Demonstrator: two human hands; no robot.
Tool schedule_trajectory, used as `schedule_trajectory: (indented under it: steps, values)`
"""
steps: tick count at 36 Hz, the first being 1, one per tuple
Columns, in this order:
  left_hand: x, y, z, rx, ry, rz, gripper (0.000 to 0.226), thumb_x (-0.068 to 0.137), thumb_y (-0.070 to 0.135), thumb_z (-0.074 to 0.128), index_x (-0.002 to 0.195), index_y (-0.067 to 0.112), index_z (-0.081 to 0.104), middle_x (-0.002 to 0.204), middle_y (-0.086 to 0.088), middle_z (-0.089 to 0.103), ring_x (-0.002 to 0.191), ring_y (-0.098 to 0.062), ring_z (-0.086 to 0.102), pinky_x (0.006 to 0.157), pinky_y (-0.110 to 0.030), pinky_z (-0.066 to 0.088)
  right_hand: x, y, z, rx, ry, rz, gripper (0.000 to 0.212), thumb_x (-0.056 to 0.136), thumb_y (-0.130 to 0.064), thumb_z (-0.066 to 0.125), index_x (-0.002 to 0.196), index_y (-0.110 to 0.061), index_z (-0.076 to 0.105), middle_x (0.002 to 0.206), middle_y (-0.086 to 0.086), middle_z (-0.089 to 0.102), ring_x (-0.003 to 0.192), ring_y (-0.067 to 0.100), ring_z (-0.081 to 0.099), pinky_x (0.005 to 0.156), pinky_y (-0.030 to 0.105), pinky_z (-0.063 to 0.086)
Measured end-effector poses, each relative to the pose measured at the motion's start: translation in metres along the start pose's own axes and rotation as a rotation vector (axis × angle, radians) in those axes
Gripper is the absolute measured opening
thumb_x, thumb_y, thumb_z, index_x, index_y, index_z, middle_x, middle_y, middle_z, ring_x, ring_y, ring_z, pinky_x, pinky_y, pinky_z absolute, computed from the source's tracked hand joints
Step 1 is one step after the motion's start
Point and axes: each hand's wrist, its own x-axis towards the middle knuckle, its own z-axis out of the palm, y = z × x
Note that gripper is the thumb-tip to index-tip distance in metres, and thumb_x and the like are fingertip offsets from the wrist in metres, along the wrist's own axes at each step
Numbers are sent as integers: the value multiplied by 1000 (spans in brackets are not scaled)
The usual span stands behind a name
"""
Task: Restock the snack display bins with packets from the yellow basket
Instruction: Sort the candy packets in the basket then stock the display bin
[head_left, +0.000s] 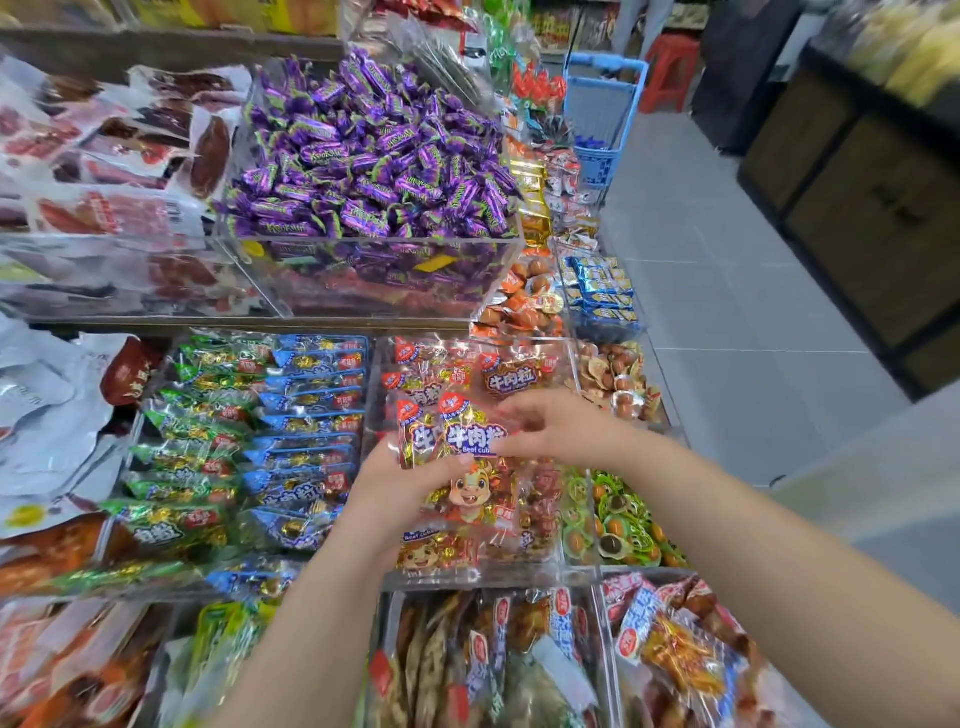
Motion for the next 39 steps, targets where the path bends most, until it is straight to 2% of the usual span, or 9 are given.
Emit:
schedule_trajectory:
  steps: [5,11,16,18,22,26,29,32,39]
  values:
    - [-5,-5,-5,23,104,-28,84,62,58,78,131,21,49,122,3,63,109,-25,60,91,-50,51,-11,5,-26,-55,70,17,16,76,-43,74,79,-40,59,76,-17,58,69,-2,56,67,19,46]
    - [-2,-10,-25,-17,223,-36,31,88,39,66,115,26,59,100,1,73,82,-16,71,55,-29,50,10,14,-64,-187,445,20,27,80,-31,73,105,-23,65,74,-14,54,67,4,51,60,26,42]
    - [-2,-8,-26,-19,209,-30,28,90,34,64,114,20,59,98,-2,75,79,-19,73,51,-29,53,44,9,-45,-627,308,77,31,90,-22,58,121,-27,59,108,0,64,94,19,59,72,31,48]
    - [-2,-9,-26,3,188,-22,35,89,35,66,119,18,59,106,-4,73,89,-23,72,68,-40,58,53,12,-31,-830,323,125,37,90,-10,49,124,-23,55,112,7,61,102,28,58,77,37,51]
    - [-7,-7,-27,26,188,-39,75,73,52,70,137,21,45,135,-6,57,117,-33,58,94,-60,47,59,20,-4,-925,515,73,60,79,-1,52,137,-13,40,125,14,50,118,33,44,96,43,38]
    - [-4,-9,-29,30,194,-31,59,82,47,69,132,22,50,127,-5,63,113,-31,61,95,-59,47,63,36,20,-892,426,-8,81,87,-31,50,150,-10,4,155,13,15,144,31,7,117,45,2]
    - [3,-10,-29,29,192,-36,40,86,42,67,121,24,57,113,-2,71,100,-26,68,88,-54,52,66,48,26,-956,320,55,102,86,-53,50,146,-11,-22,158,10,-12,144,28,-16,113,43,-15]
    - [8,-8,-27,31,180,-23,24,89,36,65,109,24,61,95,3,76,81,-17,73,67,-38,56,75,51,27,-1060,294,101,89,92,-29,39,136,-10,-36,155,12,-24,141,30,-25,111,44,-18]
    - [13,-4,-25,49,155,-13,23,89,39,64,108,27,61,93,6,76,85,-17,73,68,-39,56,95,51,18,-1119,350,168,79,92,-16,26,122,-10,-47,151,14,-31,138,34,-29,99,48,-28]
